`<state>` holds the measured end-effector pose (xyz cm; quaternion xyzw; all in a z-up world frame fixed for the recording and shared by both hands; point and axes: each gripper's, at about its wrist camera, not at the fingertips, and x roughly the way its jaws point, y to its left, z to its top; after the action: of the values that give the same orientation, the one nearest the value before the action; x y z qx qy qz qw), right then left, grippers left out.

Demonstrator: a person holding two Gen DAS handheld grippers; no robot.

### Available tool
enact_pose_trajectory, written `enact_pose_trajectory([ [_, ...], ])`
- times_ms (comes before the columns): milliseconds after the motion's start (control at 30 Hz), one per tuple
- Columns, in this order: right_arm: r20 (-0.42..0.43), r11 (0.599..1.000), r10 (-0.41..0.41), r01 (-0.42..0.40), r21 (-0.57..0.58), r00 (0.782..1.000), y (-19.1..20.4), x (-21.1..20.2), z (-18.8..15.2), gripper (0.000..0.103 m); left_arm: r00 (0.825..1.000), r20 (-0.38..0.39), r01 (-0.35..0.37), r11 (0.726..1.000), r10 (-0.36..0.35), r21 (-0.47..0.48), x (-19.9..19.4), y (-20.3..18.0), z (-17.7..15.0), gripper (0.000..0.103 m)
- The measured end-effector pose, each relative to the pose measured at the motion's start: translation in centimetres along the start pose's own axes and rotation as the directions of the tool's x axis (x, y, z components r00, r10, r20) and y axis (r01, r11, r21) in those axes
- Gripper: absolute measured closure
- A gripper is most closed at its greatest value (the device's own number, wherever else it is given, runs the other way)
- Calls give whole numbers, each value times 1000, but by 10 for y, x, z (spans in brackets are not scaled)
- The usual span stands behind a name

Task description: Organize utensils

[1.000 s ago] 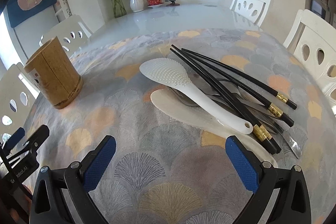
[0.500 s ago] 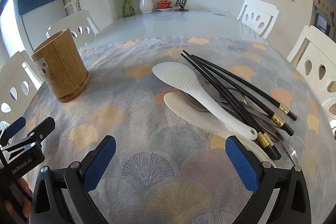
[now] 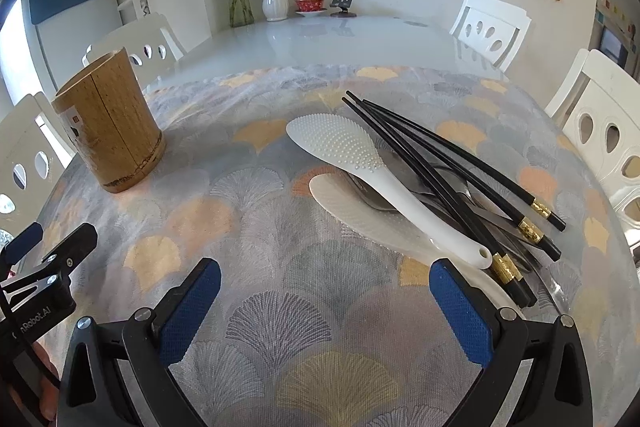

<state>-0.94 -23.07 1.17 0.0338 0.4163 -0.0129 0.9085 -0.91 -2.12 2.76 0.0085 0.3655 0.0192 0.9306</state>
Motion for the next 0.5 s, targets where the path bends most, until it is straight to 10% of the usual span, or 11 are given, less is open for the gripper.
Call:
enact_pose_trajectory([
  [500, -3, 1000, -6, 6, 5, 1000, -1, 0, 0, 0, 1000, 1, -1, 1000, 1, 0, 0, 0, 0, 0],
])
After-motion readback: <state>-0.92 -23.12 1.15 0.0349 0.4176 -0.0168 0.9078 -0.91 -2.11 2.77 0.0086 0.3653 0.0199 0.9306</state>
